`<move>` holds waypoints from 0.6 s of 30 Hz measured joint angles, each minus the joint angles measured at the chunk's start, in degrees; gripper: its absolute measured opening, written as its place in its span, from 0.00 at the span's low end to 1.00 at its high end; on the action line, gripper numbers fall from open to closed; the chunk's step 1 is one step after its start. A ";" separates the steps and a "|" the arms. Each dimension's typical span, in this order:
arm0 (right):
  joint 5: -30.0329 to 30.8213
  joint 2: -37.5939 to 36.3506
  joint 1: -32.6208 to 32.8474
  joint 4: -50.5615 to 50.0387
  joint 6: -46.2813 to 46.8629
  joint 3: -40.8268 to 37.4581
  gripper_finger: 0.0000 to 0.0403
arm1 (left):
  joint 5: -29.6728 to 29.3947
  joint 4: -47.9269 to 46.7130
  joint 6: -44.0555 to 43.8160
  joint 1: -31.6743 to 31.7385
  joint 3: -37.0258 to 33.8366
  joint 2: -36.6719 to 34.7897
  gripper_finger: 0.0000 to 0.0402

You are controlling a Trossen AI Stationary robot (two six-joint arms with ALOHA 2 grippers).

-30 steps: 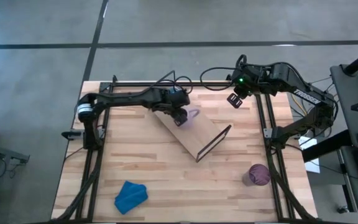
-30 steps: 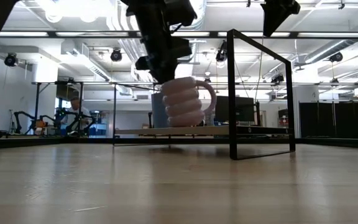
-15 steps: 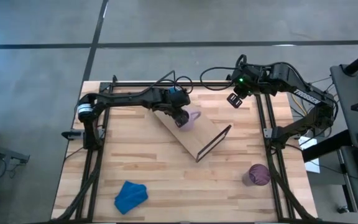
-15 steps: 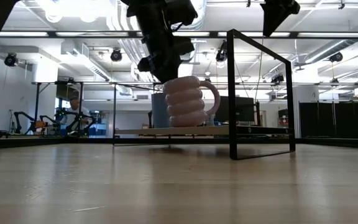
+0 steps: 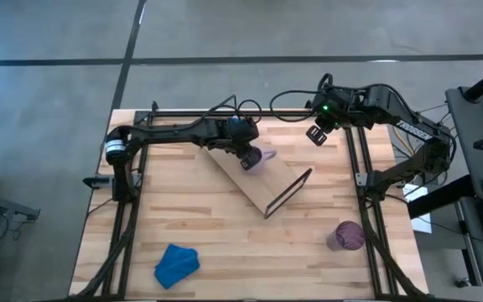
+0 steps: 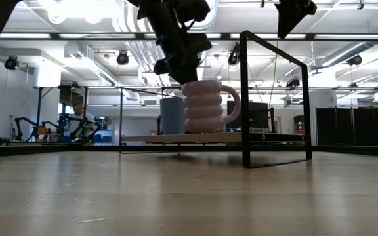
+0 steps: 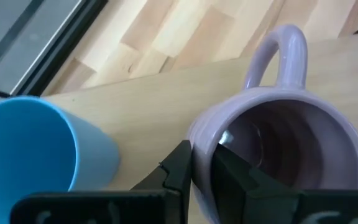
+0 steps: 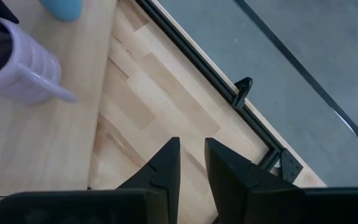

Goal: Stack small to large cups/mugs on shelf
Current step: Put the purple mug on the shelf

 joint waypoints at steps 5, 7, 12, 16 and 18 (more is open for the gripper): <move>-0.02 0.00 0.00 -0.02 0.00 0.00 0.17 | 0.02 0.29 1.07 0.13 -0.13 0.00 0.08; -0.02 0.00 0.00 -0.02 0.00 0.00 0.17 | 0.04 0.28 1.06 0.13 -0.29 0.00 0.08; -0.02 0.00 0.00 -0.02 0.00 0.00 0.17 | 0.24 0.42 1.01 0.26 -0.68 0.00 0.08; -0.02 0.00 0.00 -0.02 -0.38 0.00 0.17 | 0.31 0.44 1.02 0.28 -1.24 0.00 0.08; -0.02 0.00 0.00 -0.04 -0.89 0.00 0.17 | 0.27 0.80 1.31 0.28 -1.24 0.00 0.08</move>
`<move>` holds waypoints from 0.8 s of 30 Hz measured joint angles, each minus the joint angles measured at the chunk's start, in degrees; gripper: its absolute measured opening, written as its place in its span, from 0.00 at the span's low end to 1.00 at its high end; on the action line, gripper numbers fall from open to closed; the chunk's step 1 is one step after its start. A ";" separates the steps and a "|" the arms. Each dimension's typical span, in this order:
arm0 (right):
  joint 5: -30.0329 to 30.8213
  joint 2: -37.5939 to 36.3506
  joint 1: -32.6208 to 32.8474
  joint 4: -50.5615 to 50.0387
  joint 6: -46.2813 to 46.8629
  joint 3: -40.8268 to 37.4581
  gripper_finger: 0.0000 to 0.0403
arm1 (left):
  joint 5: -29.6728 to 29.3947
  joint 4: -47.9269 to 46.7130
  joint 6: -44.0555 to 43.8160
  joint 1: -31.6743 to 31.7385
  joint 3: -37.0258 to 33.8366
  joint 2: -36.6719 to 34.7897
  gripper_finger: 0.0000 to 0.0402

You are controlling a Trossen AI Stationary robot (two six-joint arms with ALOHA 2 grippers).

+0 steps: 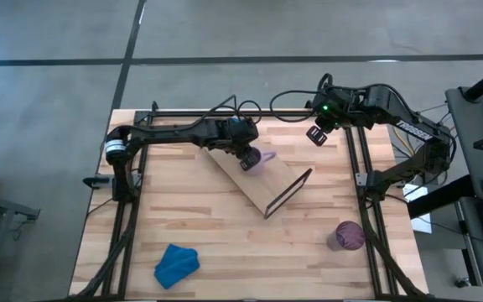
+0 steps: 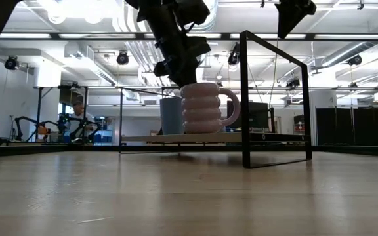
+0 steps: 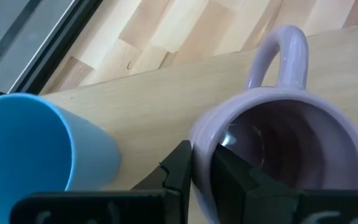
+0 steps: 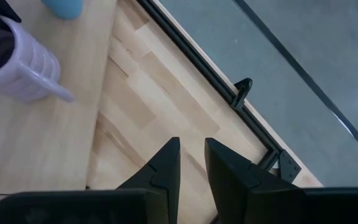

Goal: Stack small to large cups/mugs on shelf
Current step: Put the purple mug on the shelf

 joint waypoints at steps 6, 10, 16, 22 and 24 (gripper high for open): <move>-0.01 0.00 0.00 0.00 -0.45 0.00 0.17 | -0.22 3.64 -0.45 0.07 0.00 0.00 0.08; -0.02 0.00 0.00 0.00 -0.62 0.00 0.17 | 0.83 2.73 -2.56 0.24 -0.06 0.00 0.08; -0.02 0.00 0.00 0.00 -0.62 0.00 0.17 | 4.37 3.00 -3.42 1.21 -0.21 0.04 0.10; -0.04 0.00 0.00 -0.02 -0.62 0.00 0.17 | 3.75 2.95 -3.25 1.30 -0.33 0.04 0.19; -0.03 0.00 0.00 0.00 -0.62 0.00 0.17 | 3.58 2.93 -3.25 1.25 -0.33 0.04 0.21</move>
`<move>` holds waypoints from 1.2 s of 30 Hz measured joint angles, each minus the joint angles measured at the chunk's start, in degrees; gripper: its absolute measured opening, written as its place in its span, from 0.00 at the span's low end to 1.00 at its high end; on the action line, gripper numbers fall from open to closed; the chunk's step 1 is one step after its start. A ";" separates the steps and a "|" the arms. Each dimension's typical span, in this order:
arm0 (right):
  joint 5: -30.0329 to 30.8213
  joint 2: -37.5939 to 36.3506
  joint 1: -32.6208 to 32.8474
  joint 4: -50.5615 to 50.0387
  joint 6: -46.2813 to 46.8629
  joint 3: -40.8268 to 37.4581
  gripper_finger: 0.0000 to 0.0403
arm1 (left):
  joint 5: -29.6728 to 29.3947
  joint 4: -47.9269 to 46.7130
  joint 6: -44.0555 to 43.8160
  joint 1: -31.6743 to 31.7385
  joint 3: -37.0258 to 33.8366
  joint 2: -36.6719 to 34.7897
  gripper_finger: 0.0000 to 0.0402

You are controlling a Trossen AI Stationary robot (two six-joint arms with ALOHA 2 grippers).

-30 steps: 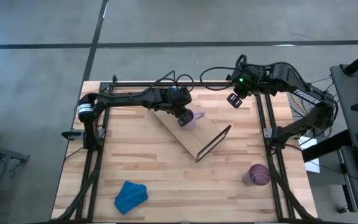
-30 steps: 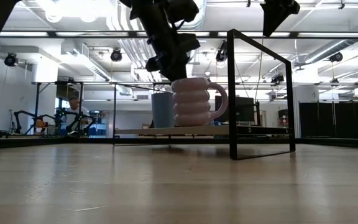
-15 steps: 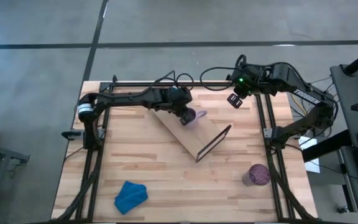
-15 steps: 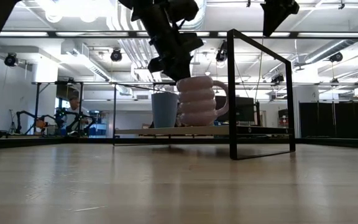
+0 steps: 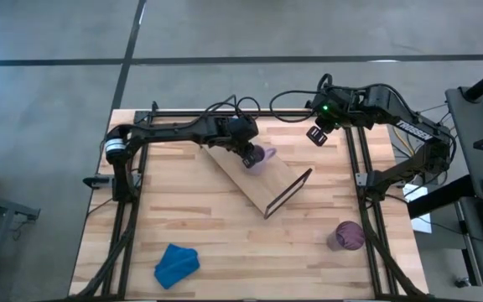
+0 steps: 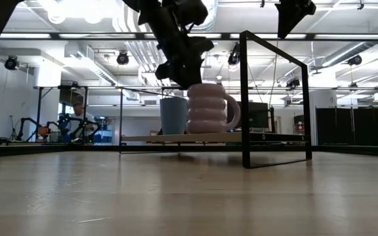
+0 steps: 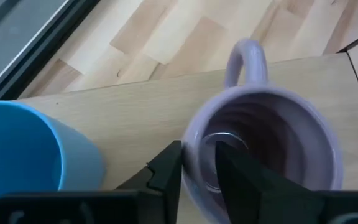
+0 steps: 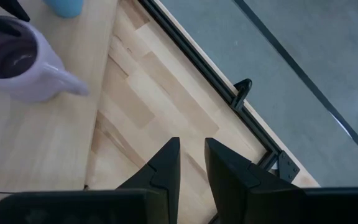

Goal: Stack small to large cups/mugs on shelf
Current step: Put the purple mug on the shelf, then put the purple cup on the shelf

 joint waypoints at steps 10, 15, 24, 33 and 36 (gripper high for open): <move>-3.85 0.00 0.02 -5.76 0.11 0.00 0.17 | -0.87 -0.47 0.04 0.00 -0.02 -0.04 0.22; -17.97 -1.97 0.26 -6.22 1.88 -1.22 0.17 | -0.89 -3.36 0.11 0.00 0.41 -0.13 0.22; -30.64 -10.22 6.53 -6.29 12.88 -4.59 0.17 | -1.05 -5.04 0.00 -0.07 0.81 -2.51 0.22; -36.49 -18.95 23.74 -6.48 37.11 -16.69 0.17 | -0.83 -3.97 0.17 -0.07 2.59 -5.80 0.22; -36.48 -19.98 30.36 -6.38 42.90 -20.90 0.17 | -0.85 -4.24 0.17 -0.07 2.43 -6.42 0.22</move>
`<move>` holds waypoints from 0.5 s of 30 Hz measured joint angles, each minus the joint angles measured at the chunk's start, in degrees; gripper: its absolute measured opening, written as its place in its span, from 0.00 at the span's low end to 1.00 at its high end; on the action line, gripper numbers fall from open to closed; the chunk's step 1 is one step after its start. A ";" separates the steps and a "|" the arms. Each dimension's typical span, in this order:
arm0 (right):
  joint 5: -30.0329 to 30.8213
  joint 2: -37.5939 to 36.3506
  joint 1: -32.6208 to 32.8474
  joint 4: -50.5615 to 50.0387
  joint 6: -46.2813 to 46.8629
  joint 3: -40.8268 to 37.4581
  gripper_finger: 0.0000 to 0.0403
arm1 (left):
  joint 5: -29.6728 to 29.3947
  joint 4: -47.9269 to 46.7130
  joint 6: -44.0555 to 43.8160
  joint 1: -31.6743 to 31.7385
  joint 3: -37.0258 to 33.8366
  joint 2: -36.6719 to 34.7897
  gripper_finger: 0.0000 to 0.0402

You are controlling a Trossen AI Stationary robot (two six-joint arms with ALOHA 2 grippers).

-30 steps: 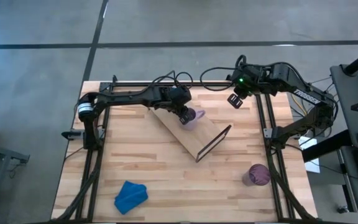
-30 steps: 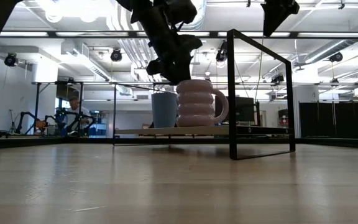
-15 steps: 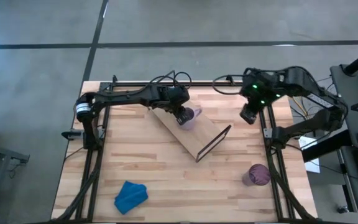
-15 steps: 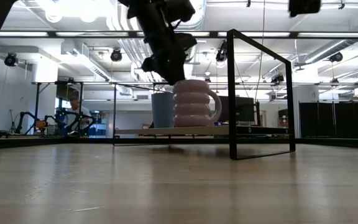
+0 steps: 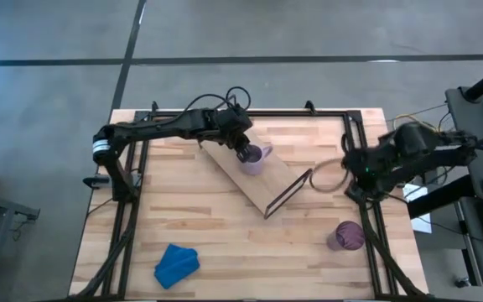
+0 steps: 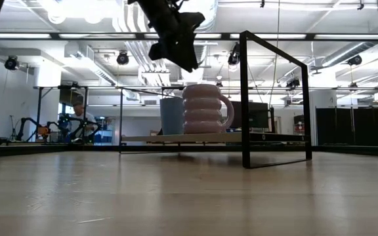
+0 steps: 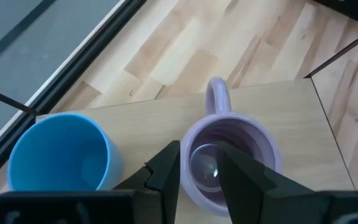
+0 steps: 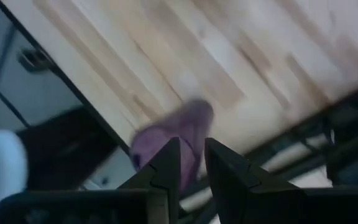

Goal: Stack small to large cups/mugs on shelf
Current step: Put the purple cup on the shelf

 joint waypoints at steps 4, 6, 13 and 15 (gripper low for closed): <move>0.02 -0.45 7.21 0.07 5.63 -4.60 0.17 | 0.00 0.08 0.00 0.00 -0.02 -0.45 0.22; 0.06 -0.45 9.97 0.04 8.08 -6.26 0.17 | 0.00 0.12 -0.01 0.00 -0.06 -0.46 0.22; 0.20 0.28 15.32 0.59 12.24 -8.14 0.17 | 0.30 -0.20 -0.38 -0.01 -0.94 -0.45 0.22; 0.26 0.71 16.37 1.41 12.30 -8.53 0.17 | 1.03 -0.04 -0.39 -0.02 -0.94 -0.44 0.22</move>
